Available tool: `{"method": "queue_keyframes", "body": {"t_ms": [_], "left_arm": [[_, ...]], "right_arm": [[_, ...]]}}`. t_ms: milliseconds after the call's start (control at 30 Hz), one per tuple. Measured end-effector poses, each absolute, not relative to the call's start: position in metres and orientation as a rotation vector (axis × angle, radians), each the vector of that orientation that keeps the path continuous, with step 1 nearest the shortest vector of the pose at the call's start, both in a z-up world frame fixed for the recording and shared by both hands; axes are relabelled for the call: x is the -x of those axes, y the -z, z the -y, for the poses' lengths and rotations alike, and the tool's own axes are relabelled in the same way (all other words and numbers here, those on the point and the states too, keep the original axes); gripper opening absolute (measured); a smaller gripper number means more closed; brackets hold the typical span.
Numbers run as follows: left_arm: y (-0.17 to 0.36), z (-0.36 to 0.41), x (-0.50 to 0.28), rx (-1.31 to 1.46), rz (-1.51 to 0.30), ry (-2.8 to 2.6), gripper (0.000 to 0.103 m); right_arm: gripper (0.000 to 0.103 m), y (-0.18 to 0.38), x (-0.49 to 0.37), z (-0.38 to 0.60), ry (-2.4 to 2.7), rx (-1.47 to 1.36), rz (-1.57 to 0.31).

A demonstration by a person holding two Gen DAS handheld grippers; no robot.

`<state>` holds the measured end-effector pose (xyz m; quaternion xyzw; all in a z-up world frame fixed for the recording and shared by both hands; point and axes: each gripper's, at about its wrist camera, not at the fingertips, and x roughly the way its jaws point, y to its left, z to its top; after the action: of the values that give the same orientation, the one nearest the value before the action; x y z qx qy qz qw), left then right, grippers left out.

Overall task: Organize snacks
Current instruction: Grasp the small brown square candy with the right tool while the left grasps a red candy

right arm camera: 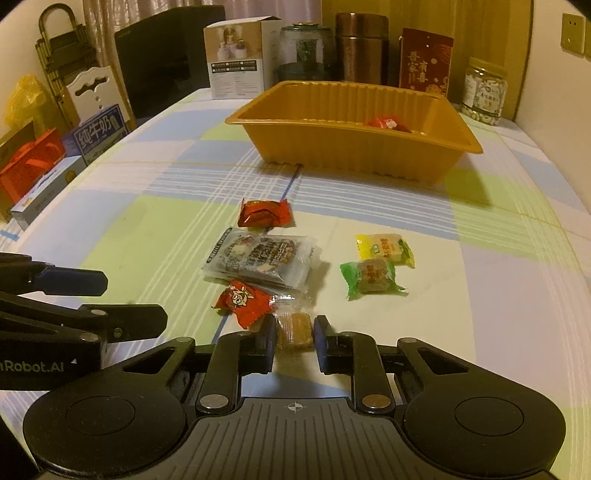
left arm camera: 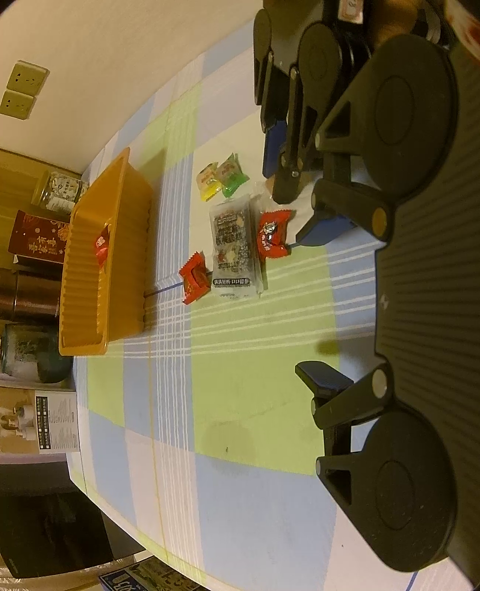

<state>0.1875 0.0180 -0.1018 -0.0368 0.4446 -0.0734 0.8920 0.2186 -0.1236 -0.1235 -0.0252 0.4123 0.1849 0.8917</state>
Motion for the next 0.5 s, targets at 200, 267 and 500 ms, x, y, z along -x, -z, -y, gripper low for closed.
{"method": "queue_keyframes", "body": {"t_ms": [200, 267, 500], "left_arm": [[0.106, -0.008, -0.194, 0.058, -0.911, 0.193, 0.064], [0.107, -0.002, -0.197, 0.059, -0.906, 0.214, 0.064], [0.114, 0.023, -0.211, 0.051, -0.891, 0.269, 0.052]], "right_arm": [[0.021, 0.109, -0.218, 0.148, -0.293, -0.021, -0.82], [0.021, 0.105, -0.218, 0.155, -0.274, -0.042, -0.815], [0.021, 0.099, -0.212, 0.172, -0.233, -0.08, -0.817]]}}
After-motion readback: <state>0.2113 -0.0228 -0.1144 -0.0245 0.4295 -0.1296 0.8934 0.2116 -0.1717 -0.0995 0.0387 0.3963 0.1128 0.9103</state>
